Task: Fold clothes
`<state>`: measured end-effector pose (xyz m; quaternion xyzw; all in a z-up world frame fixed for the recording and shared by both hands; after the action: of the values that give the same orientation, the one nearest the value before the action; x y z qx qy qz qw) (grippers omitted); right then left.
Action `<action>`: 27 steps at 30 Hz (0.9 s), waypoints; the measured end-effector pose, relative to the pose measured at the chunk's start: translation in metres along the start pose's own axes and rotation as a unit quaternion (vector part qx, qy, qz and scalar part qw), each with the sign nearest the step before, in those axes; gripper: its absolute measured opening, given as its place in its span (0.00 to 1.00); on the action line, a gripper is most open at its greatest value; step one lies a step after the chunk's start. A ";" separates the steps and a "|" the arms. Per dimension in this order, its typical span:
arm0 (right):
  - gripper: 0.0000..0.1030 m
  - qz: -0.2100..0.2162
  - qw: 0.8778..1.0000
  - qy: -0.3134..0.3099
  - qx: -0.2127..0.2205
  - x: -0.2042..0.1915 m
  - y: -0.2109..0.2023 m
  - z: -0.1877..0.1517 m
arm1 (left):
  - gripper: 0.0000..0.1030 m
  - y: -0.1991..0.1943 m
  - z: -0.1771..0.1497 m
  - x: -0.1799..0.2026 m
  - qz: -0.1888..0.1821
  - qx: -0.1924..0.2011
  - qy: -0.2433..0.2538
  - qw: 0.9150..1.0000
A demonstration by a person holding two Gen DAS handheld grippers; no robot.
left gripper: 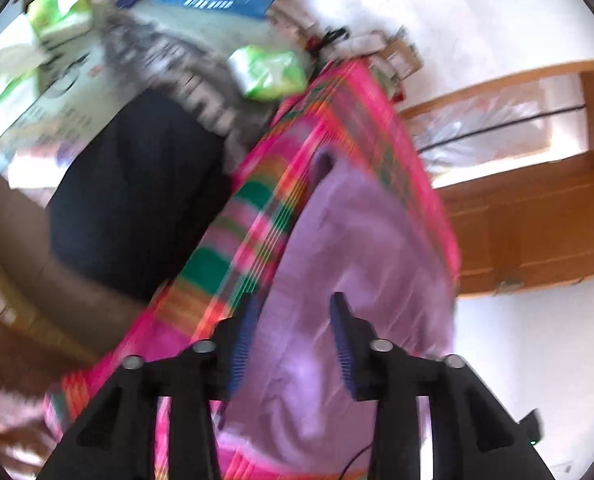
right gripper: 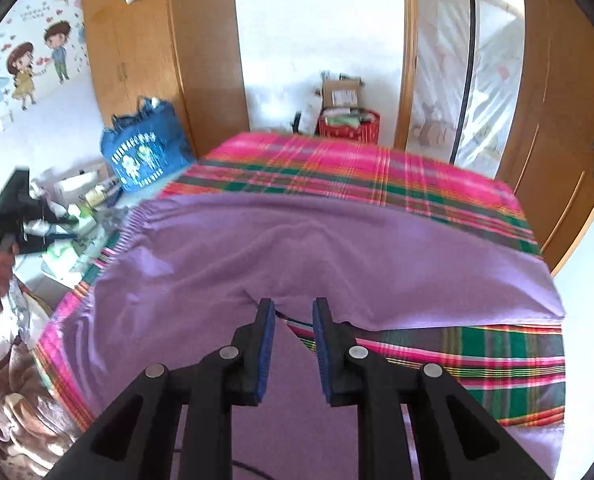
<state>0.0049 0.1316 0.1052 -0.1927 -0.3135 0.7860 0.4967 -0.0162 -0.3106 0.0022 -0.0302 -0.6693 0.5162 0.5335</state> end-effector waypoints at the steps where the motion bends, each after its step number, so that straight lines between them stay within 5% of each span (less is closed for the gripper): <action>1: 0.30 0.005 1.000 0.000 0.005 -0.002 -0.006 -0.002 | 0.39 0.000 -0.014 -0.005 0.006 -0.005 0.002 1.000; 6: 0.37 0.062 0.997 -0.019 -0.035 -0.034 0.007 -0.035 | 0.39 0.018 -0.067 -0.028 0.023 -0.033 -0.012 0.999; 12: 0.37 0.106 0.989 -0.071 -0.071 -0.086 0.036 -0.066 | 0.40 0.013 -0.092 -0.052 0.002 -0.012 -0.074 0.997; 20: 0.37 0.133 0.980 -0.129 -0.074 -0.146 0.046 -0.073 | 0.41 0.014 -0.099 -0.059 -0.011 -0.009 -0.093 0.996; 27: 0.37 0.124 0.988 -0.083 -0.027 -0.128 -0.009 -0.068 | 0.41 0.014 -0.107 -0.057 -0.008 -0.009 -0.083 0.996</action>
<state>0.1080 0.0400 0.0610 -0.1778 -0.3488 0.8457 0.3626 0.0806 -0.2677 -0.0574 0.0132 -0.7163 0.5063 0.4800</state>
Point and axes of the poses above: each gripper's, at about its wrist camera, not at the fingertips, and y roughly the way its jaws point, x to its right, z to its top, the point moved 3 cm from there along y, roughly the way its jaws point, and after that the axes turned 4 degrees about -y, right-handed, at the moved point
